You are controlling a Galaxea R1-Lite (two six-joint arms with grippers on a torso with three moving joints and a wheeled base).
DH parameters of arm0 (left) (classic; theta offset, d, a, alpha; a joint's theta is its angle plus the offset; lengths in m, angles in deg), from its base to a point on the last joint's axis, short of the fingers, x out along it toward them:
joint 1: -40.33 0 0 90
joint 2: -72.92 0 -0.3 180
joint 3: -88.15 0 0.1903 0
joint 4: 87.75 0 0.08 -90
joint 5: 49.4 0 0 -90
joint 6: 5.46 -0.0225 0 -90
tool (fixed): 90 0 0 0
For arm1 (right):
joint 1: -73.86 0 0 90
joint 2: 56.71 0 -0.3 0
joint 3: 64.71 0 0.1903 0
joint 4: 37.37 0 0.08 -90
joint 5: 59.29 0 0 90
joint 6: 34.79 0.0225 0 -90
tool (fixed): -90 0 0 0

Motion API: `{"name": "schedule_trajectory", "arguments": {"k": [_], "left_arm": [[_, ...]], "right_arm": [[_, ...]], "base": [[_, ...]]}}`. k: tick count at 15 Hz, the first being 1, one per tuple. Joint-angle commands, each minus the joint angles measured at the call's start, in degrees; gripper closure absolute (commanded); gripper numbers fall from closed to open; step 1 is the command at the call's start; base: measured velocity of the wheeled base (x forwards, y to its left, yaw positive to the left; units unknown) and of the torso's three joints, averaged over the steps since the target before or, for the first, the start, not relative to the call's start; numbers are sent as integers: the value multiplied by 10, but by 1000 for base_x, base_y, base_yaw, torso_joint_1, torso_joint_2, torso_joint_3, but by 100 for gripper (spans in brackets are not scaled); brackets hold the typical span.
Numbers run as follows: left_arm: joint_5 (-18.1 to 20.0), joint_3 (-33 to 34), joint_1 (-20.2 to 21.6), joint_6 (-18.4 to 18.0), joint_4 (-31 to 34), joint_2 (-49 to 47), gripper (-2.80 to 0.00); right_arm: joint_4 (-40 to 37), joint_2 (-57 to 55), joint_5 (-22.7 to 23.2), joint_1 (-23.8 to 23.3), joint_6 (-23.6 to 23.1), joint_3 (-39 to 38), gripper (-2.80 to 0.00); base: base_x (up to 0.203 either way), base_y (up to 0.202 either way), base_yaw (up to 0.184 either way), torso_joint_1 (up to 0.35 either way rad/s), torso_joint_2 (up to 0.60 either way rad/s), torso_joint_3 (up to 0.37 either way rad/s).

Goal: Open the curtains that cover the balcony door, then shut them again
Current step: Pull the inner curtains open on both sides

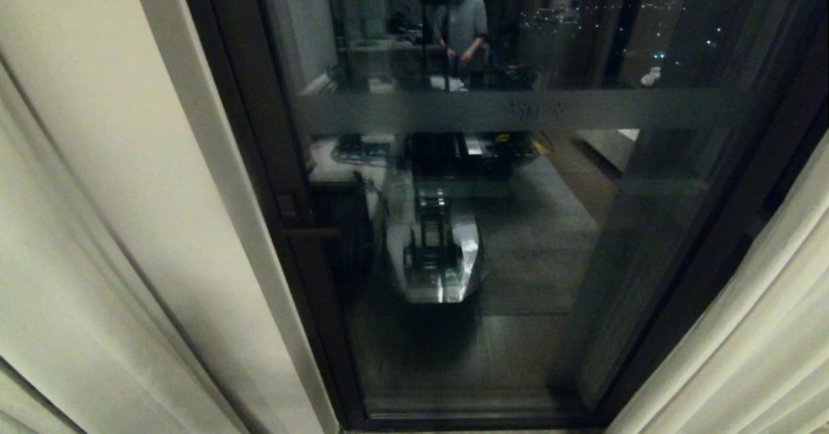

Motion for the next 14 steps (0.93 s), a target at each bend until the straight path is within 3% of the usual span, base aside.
{"name": "schedule_trajectory", "arguments": {"k": [1,14], "left_arm": [[0,0,0,0,0,3,0],[3,0,0,1,-1,3,0]], "right_arm": [[0,-1,0,0,0,0,0],[0,-1,0,0,0,0,0]], "base": [[0,0,0,0,0,0],[0,0,0,0,0,0]]}}
